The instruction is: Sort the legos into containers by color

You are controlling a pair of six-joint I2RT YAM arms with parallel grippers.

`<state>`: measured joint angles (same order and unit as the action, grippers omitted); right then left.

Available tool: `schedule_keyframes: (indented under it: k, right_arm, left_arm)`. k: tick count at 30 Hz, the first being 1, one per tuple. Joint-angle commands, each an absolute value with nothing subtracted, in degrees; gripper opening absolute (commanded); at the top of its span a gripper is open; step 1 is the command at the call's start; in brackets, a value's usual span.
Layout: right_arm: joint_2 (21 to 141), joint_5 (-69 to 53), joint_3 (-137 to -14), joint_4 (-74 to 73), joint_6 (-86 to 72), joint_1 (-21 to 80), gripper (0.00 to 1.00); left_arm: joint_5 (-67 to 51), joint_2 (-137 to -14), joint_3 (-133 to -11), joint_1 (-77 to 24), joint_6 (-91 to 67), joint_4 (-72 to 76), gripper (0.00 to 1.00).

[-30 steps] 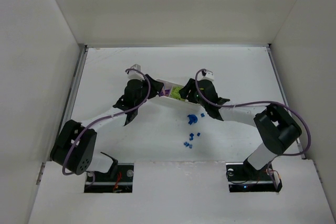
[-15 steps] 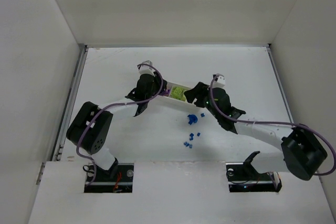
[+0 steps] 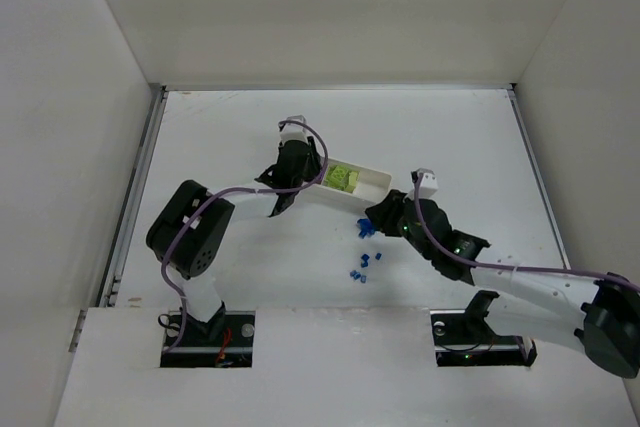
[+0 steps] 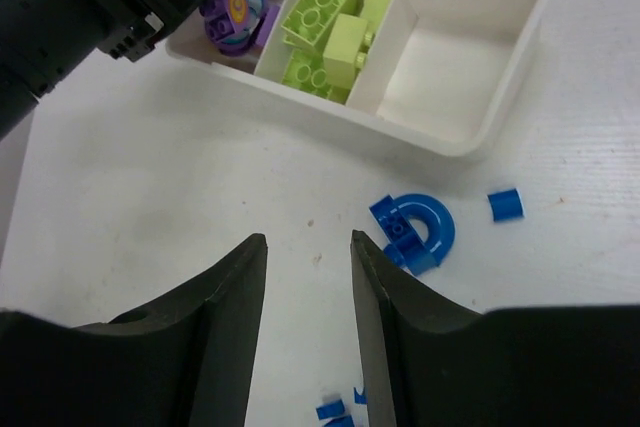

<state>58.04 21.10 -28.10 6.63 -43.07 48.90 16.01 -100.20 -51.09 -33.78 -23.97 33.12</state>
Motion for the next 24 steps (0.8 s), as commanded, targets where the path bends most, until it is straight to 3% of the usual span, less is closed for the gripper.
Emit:
schedule_keyframes:
  k: [1,8,13,17,19,21,24]
  right_arm:
    - [55.82,24.78,-26.55,1.06,-42.8,50.23,0.47]
    - [54.75,24.87,-25.13,-1.31,-43.68,52.34,0.61]
    - [58.7,24.87,-27.15,-3.34,-43.42,52.69,0.63]
    - [63.01,24.87,-29.09,-2.9,-42.11,53.3,0.47]
    - [65.2,24.87,-30.4,-2.46,-40.96,53.39,0.44]
    - [67.49,24.52,-31.64,-1.41,-39.56,53.39,0.47]
    - [69.78,24.34,-33.04,-0.53,-38.32,53.04,0.63]
  left_arm:
    - [19.42,-100.28,-53.61,-34.93,-20.75,34.72,0.31]
    - [20.65,-99.41,-53.35,-35.99,-20.21,34.72,0.45]
    - [20.83,-95.46,-51.95,-36.25,-20.39,34.72,0.52]
    - [20.83,-90.37,-48.96,-36.87,-21.35,34.72,0.5]
    - [20.39,-86.94,-46.42,-37.83,-21.88,34.63,0.47]
    - [19.52,-83.25,-43.52,-39.67,-22.58,33.84,0.42]
    - [19.24,-77.45,-38.42,-43.62,-23.64,32.17,0.39]
